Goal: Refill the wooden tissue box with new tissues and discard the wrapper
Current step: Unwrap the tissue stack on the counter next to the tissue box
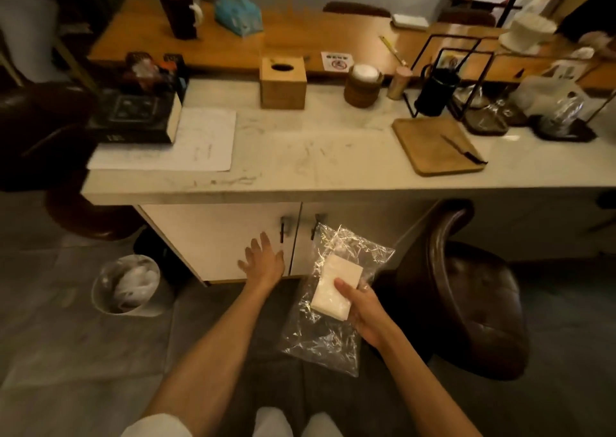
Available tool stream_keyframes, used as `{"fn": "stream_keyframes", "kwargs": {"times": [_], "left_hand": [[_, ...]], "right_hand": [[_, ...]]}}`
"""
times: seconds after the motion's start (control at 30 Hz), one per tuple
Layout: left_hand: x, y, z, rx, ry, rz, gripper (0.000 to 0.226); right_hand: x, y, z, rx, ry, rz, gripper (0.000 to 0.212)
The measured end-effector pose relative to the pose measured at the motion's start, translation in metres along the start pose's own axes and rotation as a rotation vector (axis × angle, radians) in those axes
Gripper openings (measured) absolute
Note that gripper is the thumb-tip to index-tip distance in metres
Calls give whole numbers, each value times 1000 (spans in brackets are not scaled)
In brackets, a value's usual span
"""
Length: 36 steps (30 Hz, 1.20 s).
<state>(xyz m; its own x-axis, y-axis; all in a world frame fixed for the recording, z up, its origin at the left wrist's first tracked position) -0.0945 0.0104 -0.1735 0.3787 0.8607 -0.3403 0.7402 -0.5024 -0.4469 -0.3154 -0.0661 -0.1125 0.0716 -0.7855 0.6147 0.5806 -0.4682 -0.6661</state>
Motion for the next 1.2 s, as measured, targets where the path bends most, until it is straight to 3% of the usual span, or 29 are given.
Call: {"fn": "stream_keyframes", "kwargs": {"times": [0.1, 0.27, 0.4, 0.57, 0.8, 0.93, 1.0, 1.07, 1.17, 1.2], "left_hand": [[5, -58, -39, 178, -21, 40, 56], [-12, -147, -124, 503, -791, 72, 86], [-29, -182, -187, 575, -1034, 152, 80], [-53, -173, -237, 485, -1070, 346, 75], [-113, -120, -266, 414, -1084, 378, 46], [-161, -80, -289, 317, -1043, 407, 43], [-179, -60, -293, 292, -1035, 380, 45], [-196, -40, -299, 232, -1017, 332, 50], [-222, -10, -311, 73, -893, 331, 41], [-232, -3, -314, 38, -870, 340, 37]], "right_hand": [[27, -49, 34, 67, -1, 49, 40], [71, -97, 95, 211, -57, 51, 43], [103, -112, 136, 300, -150, 4, 48], [148, -102, 160, 370, -231, -90, 61], [229, -75, 170, 374, -233, -192, 54], [283, -27, 173, 393, -197, -214, 69], [308, -9, 174, 413, -233, -197, 63], [329, 10, 175, 309, -368, -307, 62], [353, 41, 170, -76, -631, -596, 81], [357, 47, 172, -79, -628, -608, 85]]}}
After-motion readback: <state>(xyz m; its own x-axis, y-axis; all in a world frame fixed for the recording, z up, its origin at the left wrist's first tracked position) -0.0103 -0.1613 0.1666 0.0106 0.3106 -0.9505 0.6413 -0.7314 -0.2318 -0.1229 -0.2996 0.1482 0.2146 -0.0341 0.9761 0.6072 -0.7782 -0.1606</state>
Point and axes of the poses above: each hand's wrist, its own y-axis towards the middle knuckle, its own z-axis out of the palm, x = y × z, the point moved 2 cm from there along y, towards the middle knuckle, and after that the axes turned 8 degrees about y, right-handed, at the moved point
